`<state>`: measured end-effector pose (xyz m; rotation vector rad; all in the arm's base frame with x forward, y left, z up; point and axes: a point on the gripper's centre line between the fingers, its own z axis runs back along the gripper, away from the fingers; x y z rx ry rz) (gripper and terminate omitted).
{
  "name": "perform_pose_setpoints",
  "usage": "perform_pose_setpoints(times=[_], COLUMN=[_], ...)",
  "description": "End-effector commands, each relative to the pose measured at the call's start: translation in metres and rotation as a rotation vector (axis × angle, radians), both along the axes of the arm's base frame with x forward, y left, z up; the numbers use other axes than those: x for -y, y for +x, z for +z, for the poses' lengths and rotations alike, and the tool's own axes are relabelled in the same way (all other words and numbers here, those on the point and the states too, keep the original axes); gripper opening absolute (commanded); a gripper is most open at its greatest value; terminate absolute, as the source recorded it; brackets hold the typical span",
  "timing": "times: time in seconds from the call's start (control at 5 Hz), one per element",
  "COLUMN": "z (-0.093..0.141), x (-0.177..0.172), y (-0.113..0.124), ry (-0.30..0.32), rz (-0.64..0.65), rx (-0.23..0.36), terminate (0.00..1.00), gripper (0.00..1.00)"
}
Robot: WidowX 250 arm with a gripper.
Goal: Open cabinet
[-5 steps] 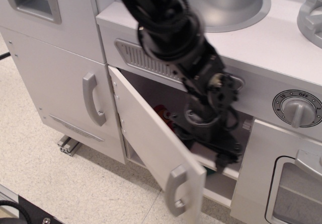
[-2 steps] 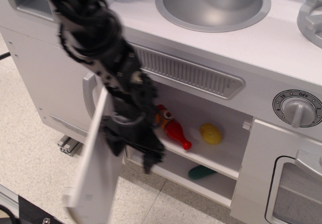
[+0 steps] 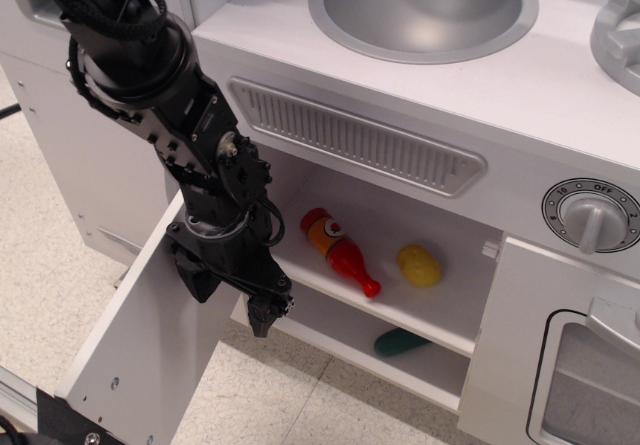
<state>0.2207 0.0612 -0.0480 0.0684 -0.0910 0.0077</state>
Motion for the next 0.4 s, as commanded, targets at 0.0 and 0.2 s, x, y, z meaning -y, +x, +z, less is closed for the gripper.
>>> perform_pose_setpoints(times=[0.0,0.2], z=[0.0098,0.0098], x=[-0.0156,-0.0156], y=[0.0003,0.0003], ry=[0.012,0.012], rz=[0.033,0.033], rx=[0.025,0.025], terminate=[0.0,1.0], gripper=[1.0,1.0])
